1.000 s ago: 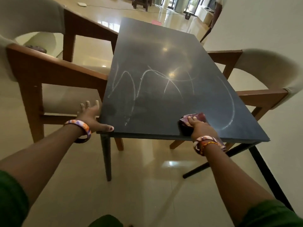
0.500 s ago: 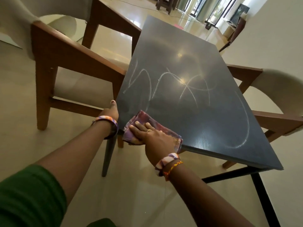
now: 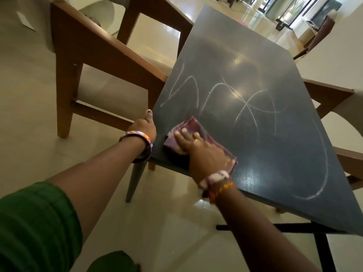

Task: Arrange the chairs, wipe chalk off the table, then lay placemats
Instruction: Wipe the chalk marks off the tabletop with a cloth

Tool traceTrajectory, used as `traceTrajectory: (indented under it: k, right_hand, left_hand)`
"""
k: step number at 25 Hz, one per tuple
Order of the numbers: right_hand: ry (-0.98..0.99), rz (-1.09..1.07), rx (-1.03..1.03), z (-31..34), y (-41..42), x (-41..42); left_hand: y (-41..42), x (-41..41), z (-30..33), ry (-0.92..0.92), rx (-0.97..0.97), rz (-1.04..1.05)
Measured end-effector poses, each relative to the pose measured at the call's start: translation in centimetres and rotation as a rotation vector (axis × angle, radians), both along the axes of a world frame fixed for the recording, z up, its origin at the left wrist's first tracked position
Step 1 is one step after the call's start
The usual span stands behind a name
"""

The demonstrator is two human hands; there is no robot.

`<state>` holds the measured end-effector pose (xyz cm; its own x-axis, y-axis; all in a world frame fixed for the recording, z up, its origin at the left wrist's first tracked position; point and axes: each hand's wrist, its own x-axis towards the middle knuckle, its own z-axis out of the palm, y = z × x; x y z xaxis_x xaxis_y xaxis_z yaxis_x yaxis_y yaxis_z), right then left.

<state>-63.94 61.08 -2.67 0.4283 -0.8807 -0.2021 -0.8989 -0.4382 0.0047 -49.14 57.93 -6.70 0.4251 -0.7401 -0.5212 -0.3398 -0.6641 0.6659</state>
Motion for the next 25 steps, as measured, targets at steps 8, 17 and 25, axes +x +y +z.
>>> traceTrajectory:
  k: [8, 17, 25]
  right_hand:
    - [-0.027, -0.152, -0.078, 0.4, -8.4, -0.1]
    - [-0.057, 0.009, -0.063, 0.5, 1.3, 0.2]
    - [-0.106, -0.349, -0.104, 0.3, -14.8, 1.2]
  left_hand:
    - [-0.2, 0.2, -0.4, 0.017, 0.005, -0.008]
    - [-0.2, 0.5, -0.6, 0.059, 0.0, -0.032]
    - [-0.5, 0.5, -1.1, 0.008, -0.028, -0.043]
